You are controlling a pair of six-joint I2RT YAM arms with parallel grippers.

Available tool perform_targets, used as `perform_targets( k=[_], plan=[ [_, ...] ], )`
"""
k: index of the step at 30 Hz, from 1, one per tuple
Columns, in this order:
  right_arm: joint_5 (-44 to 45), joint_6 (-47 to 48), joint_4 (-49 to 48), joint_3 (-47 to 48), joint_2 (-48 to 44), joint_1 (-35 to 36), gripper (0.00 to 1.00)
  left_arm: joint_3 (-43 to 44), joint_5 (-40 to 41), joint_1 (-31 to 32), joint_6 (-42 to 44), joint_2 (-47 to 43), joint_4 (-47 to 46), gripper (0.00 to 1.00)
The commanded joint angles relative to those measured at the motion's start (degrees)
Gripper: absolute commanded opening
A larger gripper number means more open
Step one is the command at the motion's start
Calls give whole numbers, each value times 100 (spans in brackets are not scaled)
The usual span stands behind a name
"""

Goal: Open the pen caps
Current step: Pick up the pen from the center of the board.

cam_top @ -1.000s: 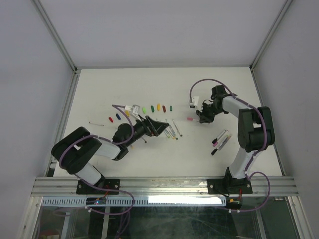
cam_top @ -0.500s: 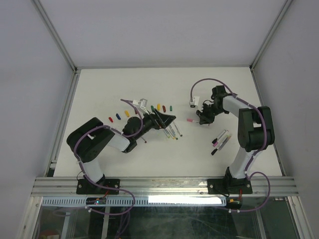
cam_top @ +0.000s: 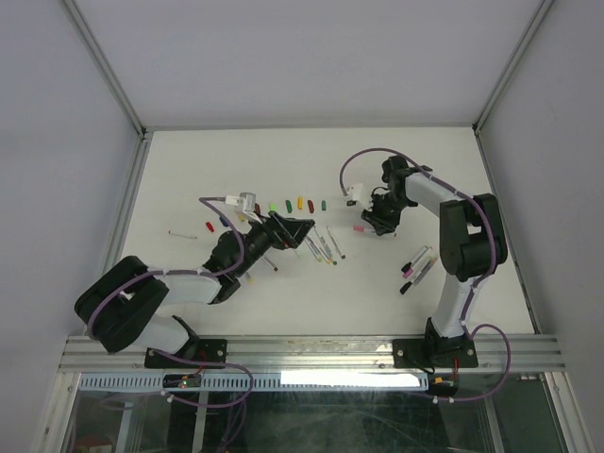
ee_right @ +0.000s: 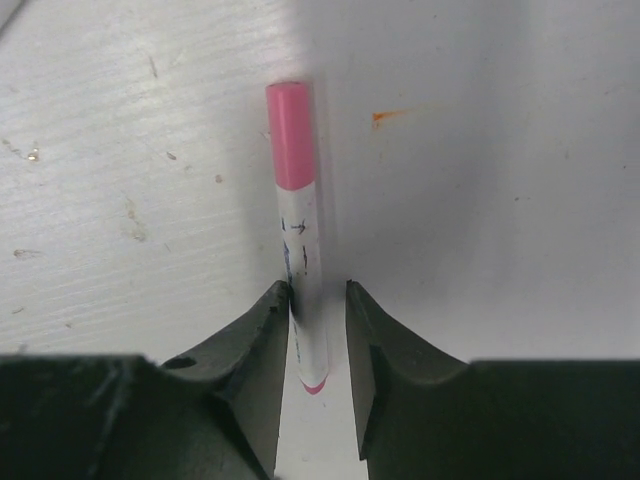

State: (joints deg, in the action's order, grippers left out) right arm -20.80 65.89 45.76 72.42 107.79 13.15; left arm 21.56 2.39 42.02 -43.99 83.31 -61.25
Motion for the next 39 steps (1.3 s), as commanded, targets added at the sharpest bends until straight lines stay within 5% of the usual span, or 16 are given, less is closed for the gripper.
perform_targets(
  k=[1,12,22,39],
  plan=[
    [734,-149,197,102,335,120,32,-258,388,18,451,-779,419,94],
    [1279,-497,-13,-45,386,367,30,-647,480,20,466,-1357,573,95],
    [1227,-559,-55,-122,436,364,0,-669,286,25,303,-1229,321,95],
    [566,-688,60,177,-56,365,0,-408,86,19,-97,-474,-220,95]
  ],
)
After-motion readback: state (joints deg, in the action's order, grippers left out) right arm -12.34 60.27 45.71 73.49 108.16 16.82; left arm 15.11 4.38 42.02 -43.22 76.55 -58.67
